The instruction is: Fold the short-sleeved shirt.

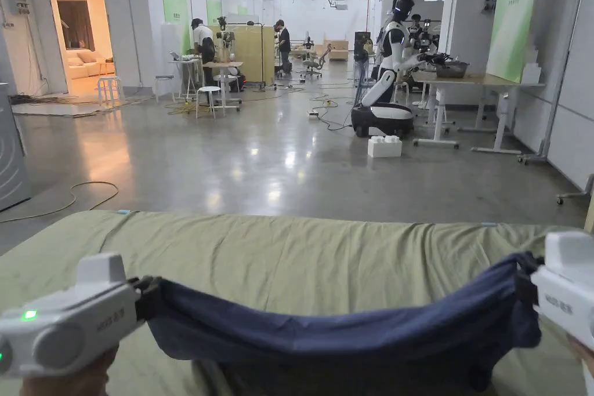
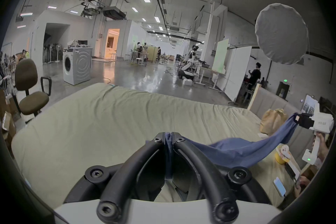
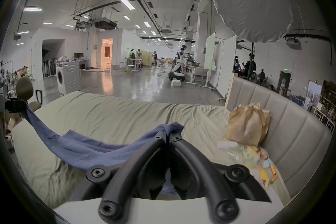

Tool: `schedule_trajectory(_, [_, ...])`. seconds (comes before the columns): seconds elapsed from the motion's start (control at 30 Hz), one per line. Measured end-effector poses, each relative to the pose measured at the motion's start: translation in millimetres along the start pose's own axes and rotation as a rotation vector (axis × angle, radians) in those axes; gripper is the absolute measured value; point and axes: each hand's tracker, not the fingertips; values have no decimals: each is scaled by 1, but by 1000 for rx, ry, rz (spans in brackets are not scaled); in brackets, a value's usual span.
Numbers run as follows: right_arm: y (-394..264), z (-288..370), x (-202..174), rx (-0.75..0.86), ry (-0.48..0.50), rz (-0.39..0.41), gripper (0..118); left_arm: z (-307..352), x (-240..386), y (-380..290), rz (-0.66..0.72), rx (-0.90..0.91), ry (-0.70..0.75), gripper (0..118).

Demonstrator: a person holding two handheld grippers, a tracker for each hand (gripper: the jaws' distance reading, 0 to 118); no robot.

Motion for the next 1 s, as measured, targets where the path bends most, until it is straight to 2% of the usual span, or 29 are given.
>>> schedule_trajectory(0.07, [-35, 26, 3, -36, 23, -13, 2, 20, -22, -27, 6, -11, -35, 6])
schedule_trajectory(0.1, [-55, 39, 6, -54, 38, -56, 2, 34, -23, -42, 3, -14, -37, 6])
schedule_trajectory(0.17, [-90, 72, 5, -77, 25, -62, 2, 60, -34, -70, 40, -14, -47, 6])
schedule_trajectory(0.27, [-138, 112, 8, -117, 19, -84, 2, 93, -46, -112, 26, -68, -34, 5])
schedule_trajectory(0.3, [-154, 122, 9, -137, 16, -93, 2, 99, -55, -126, 33, -126, -67, 6])
schedule_trajectory(0.33, [-169, 130, 10, -183, 44, -113, 2, 104, -61, -139, 14, -153, -70, 6])
schedule_trajectory(0.37, [-182, 136, 10, -212, 30, -104, 2, 107, -66, -151, -1, -160, -26, 6])
schedule_trajectory(0.4, [-197, 145, 9, -240, 15, -117, 2, 107, -74, -161, 16, -202, -6, 6])
schedule_trajectory(0.43, [-210, 148, 9, -284, 57, -122, 2, 107, -79, -170, 79, -214, -15, 6])
schedule_trajectory(0.5, [-230, 154, 4, -338, 47, -81, 2, 109, -89, -189, 128, -239, -17, 6])
schedule_trajectory(0.63, [-258, 149, -2, -410, 71, -65, 3, 105, -86, -224, 76, -316, 7, 6])
schedule_trajectory(0.7, [-269, 143, -3, -437, 81, -48, 4, 106, -88, -239, 103, -322, 15, 6])
schedule_trajectory(0.73, [-274, 141, -4, -455, 77, -34, 5, 106, -91, -244, 142, -333, 5, 6])
schedule_trajectory(0.77, [-278, 139, -4, -470, 70, -24, 12, 104, -96, -248, 157, -351, 2, 6])
schedule_trajectory(0.8, [-283, 138, 0, -490, 65, -31, 33, 103, -100, -251, 154, -359, 5, 16])
schedule_trajectory(0.83, [-287, 138, 3, -504, 64, -39, 54, 104, -99, -252, 146, -361, 16, 35])
schedule_trajectory(0.87, [-290, 141, 5, -505, 54, -47, 68, 105, -102, -252, 126, -367, 30, 59])
schedule_trajectory(0.9, [-291, 145, 8, -506, 39, -57, 69, 108, -104, -250, 105, -365, 44, 88])
schedule_trajectory(0.93, [-288, 151, 14, -486, 19, -83, 68, 113, -105, -244, 100, -356, 49, 101])
schedule_trajectory(1.0, [-282, 168, 21, -434, -16, -121, 69, 128, -104, -229, 89, -284, 48, 103])
